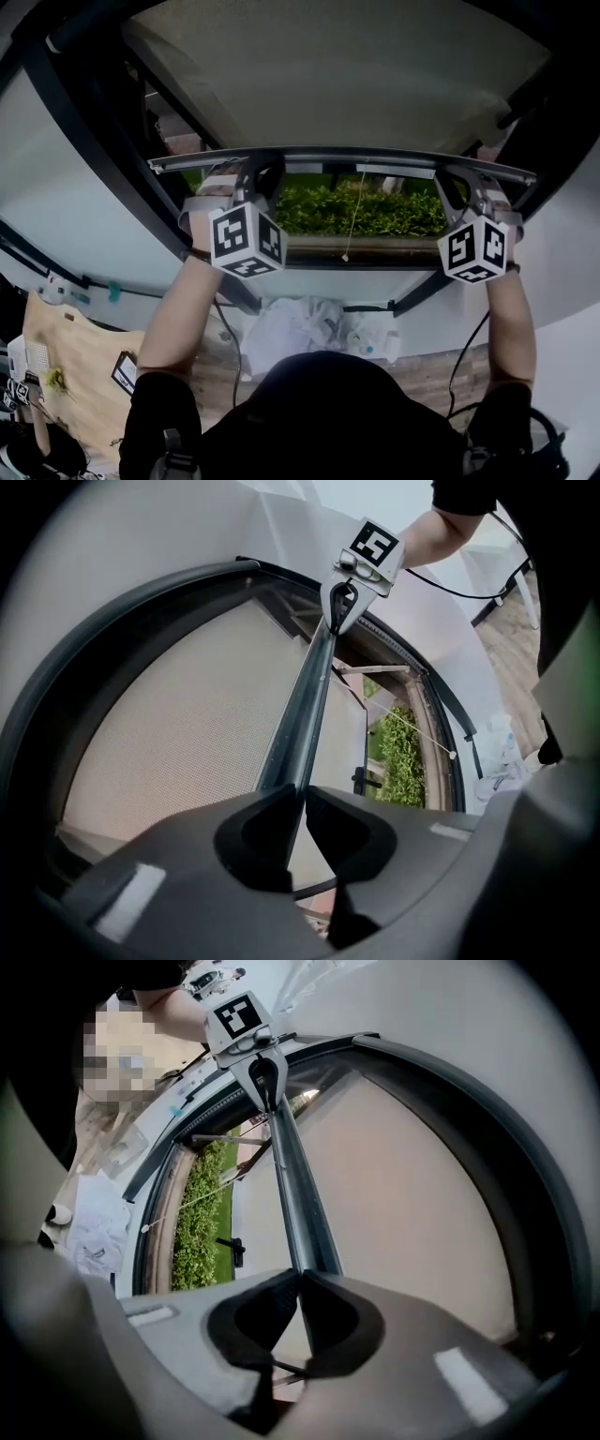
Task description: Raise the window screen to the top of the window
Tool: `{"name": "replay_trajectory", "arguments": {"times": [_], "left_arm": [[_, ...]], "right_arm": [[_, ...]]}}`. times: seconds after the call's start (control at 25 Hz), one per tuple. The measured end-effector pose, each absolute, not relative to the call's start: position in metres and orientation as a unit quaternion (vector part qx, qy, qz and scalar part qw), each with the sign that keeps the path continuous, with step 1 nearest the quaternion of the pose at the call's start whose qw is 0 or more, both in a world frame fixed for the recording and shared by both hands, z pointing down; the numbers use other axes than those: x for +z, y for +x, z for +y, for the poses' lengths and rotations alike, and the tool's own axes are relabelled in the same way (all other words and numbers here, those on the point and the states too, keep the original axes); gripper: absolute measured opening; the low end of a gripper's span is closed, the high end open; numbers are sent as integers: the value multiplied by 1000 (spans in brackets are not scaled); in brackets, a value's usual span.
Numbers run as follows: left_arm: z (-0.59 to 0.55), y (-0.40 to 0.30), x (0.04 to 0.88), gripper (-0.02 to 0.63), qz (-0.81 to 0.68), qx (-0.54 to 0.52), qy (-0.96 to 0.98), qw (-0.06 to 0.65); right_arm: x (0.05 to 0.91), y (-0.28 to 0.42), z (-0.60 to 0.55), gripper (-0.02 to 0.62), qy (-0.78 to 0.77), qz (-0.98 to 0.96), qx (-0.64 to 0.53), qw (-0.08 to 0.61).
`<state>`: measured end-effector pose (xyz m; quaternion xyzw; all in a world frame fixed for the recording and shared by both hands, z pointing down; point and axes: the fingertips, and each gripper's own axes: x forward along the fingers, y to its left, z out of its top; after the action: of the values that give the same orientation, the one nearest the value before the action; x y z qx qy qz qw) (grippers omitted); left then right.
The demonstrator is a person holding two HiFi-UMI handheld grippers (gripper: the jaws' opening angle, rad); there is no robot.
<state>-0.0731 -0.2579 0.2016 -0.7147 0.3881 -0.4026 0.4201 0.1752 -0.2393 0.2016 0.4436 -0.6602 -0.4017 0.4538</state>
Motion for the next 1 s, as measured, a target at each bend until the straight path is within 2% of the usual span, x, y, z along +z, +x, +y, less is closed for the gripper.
{"name": "replay_trajectory", "arguments": {"times": [1.0], "left_arm": [[-258, -71, 139, 35, 366, -420, -709, 432]], "right_arm": [[137, 174, -238, 18, 434, -673, -393, 452]]}}
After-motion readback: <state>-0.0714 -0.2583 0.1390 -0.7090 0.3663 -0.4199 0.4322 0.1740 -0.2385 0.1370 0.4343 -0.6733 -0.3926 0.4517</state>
